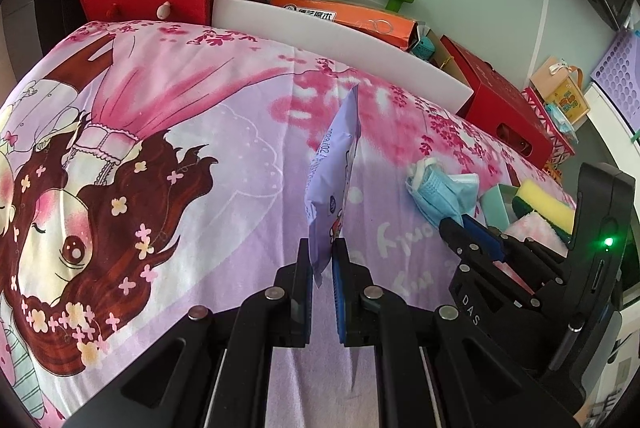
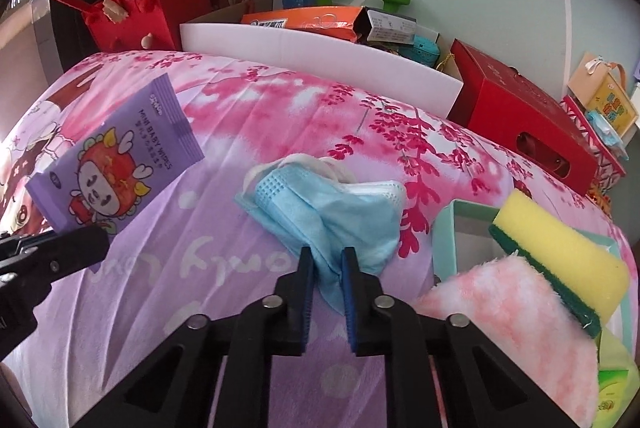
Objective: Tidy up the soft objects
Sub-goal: 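Grasp the purple packet with the left tool while the right tool grasps the blue mask, then carry the packet and mask over the tray and release them with both tools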
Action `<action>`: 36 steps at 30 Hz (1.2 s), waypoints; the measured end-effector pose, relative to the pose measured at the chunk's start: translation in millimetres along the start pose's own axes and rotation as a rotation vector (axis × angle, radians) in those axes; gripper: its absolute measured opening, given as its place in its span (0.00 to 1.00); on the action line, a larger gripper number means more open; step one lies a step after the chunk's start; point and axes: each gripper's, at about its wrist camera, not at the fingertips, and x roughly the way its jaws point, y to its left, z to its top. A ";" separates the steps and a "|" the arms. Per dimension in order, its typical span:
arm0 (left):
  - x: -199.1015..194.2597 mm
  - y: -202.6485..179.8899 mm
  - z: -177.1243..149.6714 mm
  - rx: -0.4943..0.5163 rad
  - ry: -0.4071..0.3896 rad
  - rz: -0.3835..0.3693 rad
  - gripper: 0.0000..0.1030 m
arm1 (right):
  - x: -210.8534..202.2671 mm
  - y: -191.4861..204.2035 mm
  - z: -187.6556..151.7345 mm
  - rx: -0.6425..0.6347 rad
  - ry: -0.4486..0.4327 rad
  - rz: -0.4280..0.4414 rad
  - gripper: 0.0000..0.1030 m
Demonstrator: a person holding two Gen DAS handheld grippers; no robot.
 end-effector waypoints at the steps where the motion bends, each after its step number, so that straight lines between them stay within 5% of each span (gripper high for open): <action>1: 0.1 -0.4 0.0 0.000 0.000 0.001 0.09 | -0.8 0.7 0.2 -0.002 0.001 -0.001 0.10; 8: -5.5 -0.6 1.1 0.003 -0.009 0.014 0.09 | -22.1 -5.5 2.4 0.049 -0.035 0.043 0.07; 19: -43.4 -18.8 4.5 0.036 -0.076 0.013 0.09 | -113.8 -23.1 -1.2 0.147 -0.201 0.063 0.07; 25: -72.7 -41.2 6.2 0.070 -0.131 -0.024 0.09 | -157.4 -49.6 -13.3 0.206 -0.263 -0.022 0.07; 36: -83.6 -127.7 -10.2 0.256 -0.144 -0.144 0.09 | -178.9 -140.1 -62.7 0.387 -0.236 -0.171 0.07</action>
